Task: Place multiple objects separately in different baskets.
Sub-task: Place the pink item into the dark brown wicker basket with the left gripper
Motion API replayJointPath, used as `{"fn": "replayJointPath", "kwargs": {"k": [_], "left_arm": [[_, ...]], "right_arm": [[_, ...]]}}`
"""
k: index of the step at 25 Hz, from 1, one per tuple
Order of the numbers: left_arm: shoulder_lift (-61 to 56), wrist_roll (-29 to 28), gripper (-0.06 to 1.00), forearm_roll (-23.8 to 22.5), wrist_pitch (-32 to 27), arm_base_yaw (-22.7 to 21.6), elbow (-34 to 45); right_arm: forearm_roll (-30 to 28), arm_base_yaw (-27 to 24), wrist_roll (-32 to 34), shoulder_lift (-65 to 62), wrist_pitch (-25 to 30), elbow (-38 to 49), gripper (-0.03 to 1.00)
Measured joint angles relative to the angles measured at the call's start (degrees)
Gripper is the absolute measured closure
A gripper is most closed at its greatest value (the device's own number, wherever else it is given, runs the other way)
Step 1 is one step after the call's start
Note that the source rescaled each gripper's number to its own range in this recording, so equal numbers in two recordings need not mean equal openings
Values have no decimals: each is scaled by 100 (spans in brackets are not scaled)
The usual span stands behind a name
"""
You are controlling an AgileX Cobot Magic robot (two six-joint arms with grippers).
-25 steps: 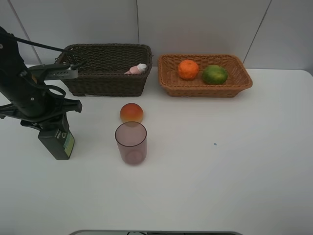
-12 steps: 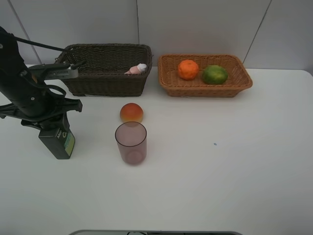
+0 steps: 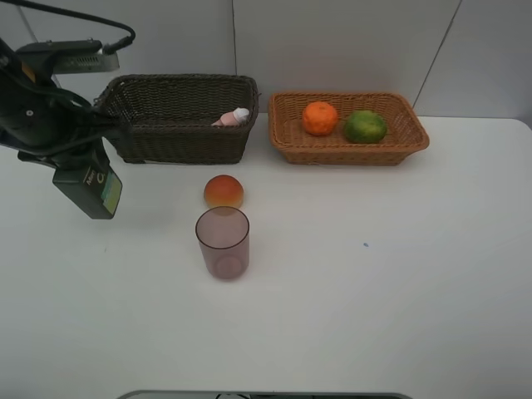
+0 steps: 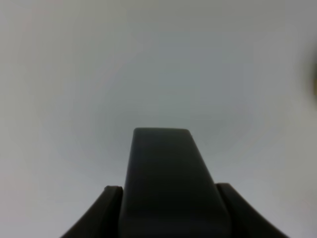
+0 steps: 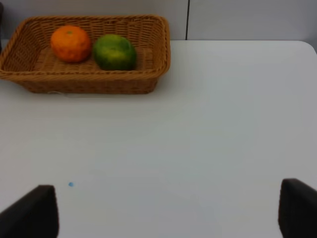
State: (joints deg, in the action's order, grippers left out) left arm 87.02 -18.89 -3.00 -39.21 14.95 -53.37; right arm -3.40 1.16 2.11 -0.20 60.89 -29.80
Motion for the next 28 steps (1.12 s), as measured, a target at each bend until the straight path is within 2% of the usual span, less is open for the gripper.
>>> {"fn": "replayJointPath", "kwargs": {"k": [5,6,11,15,20,28], "left_arm": [[-70,5,47,-295,88,0,-458],[-70,16,47,-483,395,0,-600],[-51,22,47,-644,1651,0,-676],[217,9,47,-725,1949,0,-945],[966,4,47,-736,1378,0,-1889],[2467,10,47,-712,-247,-142,-3965]], "right_arm": [[0,0,0,0,0,0,8],[0,0,0,0,0,0,8],[0,0,0,0,0,0,8],[0,0,0,0,0,0,8],[0,0,0,0,0,0,8],[0,0,0,0,0,0,8]]}}
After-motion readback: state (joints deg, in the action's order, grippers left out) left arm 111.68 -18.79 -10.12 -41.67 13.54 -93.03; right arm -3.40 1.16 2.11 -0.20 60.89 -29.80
